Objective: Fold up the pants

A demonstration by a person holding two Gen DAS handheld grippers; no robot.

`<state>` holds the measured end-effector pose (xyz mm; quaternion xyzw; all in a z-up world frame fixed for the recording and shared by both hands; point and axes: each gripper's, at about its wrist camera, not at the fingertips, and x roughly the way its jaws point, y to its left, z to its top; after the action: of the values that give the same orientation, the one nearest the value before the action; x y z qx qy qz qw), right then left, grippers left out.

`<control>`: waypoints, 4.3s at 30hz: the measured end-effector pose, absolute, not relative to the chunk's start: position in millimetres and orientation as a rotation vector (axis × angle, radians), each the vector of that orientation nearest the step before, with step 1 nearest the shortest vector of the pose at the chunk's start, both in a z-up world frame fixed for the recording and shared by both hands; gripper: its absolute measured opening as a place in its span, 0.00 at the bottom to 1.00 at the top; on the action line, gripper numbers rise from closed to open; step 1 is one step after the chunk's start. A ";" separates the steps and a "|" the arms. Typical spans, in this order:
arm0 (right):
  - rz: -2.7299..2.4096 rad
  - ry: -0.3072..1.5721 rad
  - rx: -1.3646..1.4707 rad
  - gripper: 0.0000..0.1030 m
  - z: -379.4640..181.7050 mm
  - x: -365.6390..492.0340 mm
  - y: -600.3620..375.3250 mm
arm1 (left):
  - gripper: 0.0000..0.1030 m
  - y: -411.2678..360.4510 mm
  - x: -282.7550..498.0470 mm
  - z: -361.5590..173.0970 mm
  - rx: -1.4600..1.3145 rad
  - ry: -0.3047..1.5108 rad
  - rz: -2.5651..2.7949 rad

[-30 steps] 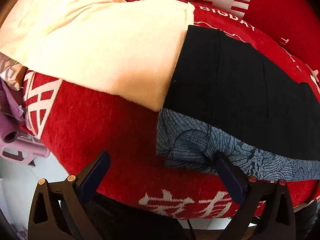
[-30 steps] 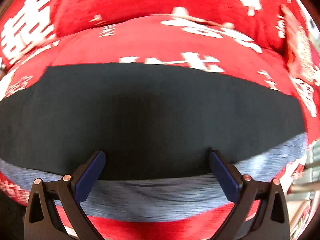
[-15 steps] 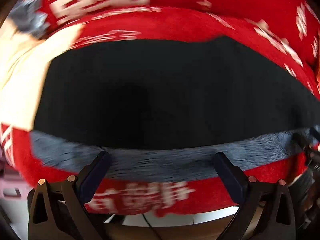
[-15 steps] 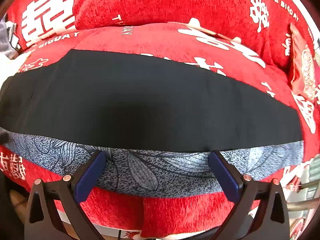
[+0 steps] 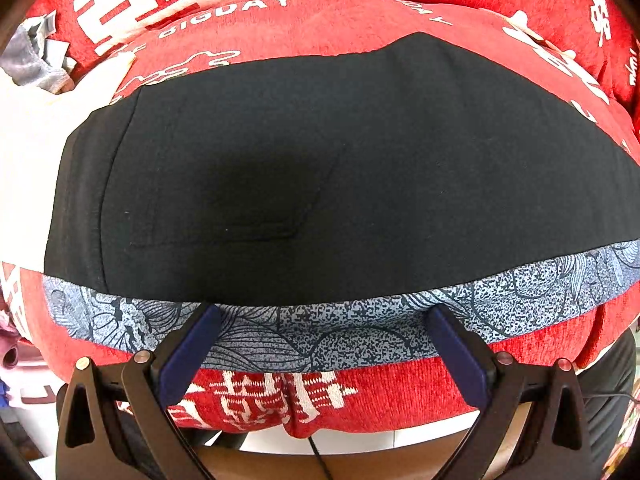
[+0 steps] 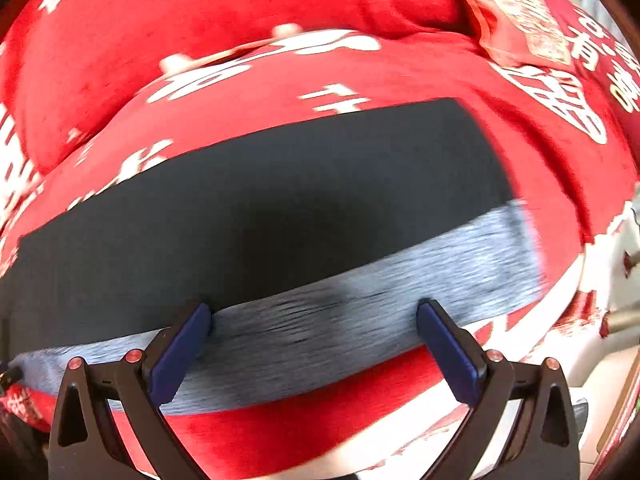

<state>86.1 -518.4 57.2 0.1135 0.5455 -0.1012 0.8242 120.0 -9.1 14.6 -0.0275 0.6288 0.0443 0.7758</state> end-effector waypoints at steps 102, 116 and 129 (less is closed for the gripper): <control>0.186 0.948 -0.616 0.21 120.8 100.6 -225.0 | 1.00 -77.4 204.8 47.9 -0.079 1.288 0.045; 0.142 0.943 -0.740 0.21 76.4 79.7 -188.0 | 1.00 -33.8 185.2 49.2 -0.070 1.248 0.069; 0.170 1.011 -0.727 0.74 87.6 53.0 -166.3 | 1.00 -3.3 187.0 56.9 -0.200 1.264 0.073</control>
<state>53.0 -166.3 87.6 -0.3400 0.4730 0.0793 0.8089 187.0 -3.3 56.9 -0.0935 0.5896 0.0342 0.8015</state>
